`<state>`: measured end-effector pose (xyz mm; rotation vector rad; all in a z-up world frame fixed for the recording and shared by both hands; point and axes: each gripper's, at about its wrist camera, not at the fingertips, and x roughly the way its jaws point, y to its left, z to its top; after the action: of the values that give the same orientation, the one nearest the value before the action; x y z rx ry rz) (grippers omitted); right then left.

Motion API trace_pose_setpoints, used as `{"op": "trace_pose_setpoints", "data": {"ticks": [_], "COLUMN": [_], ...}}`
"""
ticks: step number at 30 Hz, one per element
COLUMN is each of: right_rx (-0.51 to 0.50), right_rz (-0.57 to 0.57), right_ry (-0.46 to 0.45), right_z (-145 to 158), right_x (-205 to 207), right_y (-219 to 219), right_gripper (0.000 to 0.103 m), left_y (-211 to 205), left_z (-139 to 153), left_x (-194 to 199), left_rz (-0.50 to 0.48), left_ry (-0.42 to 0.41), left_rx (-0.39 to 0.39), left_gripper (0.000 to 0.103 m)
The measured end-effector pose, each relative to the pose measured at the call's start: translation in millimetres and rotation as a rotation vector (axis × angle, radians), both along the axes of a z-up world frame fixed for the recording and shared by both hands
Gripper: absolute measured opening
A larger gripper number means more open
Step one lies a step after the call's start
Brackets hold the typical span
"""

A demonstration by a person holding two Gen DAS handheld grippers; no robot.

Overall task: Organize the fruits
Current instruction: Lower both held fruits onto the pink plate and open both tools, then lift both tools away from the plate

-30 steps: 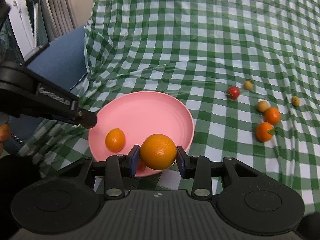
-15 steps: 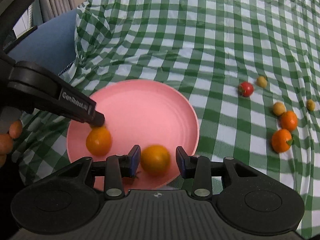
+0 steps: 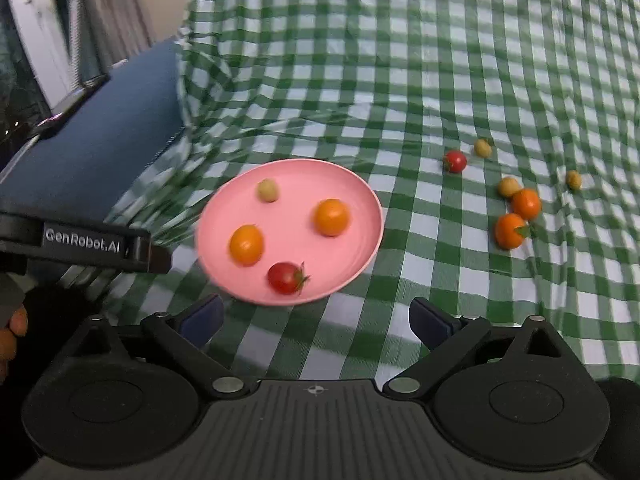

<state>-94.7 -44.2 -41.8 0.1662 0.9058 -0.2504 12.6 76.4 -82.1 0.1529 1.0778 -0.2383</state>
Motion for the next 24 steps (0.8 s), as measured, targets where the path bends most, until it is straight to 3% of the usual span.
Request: {"op": "trace_pose_setpoints", "data": {"ticks": [4, 7, 14, 24], "right_rx": [-0.074, -0.113, -0.14, -0.164], "right_rz": [-0.023, 0.006, -0.004, 0.0], "right_ry": [-0.086, -0.138, -0.225, -0.312], "right_z": [26, 42, 70, 93], "right_x": [-14, -23, -49, -87], "right_y": [9, 23, 35, 60], "right_gripper": [0.1, 0.102, 0.102, 0.102], "left_y": [17, 23, 27, 41], "left_z": [11, 26, 58, 83], "left_x": [-25, -38, -75, -115], "left_rz": [0.005, -0.001, -0.019, -0.01], "left_ry": [-0.005, -0.056, -0.17, -0.251], "left_rx": [-0.023, -0.032, -0.069, -0.085], "left_gripper": [0.103, 0.103, 0.103, 0.103]}}
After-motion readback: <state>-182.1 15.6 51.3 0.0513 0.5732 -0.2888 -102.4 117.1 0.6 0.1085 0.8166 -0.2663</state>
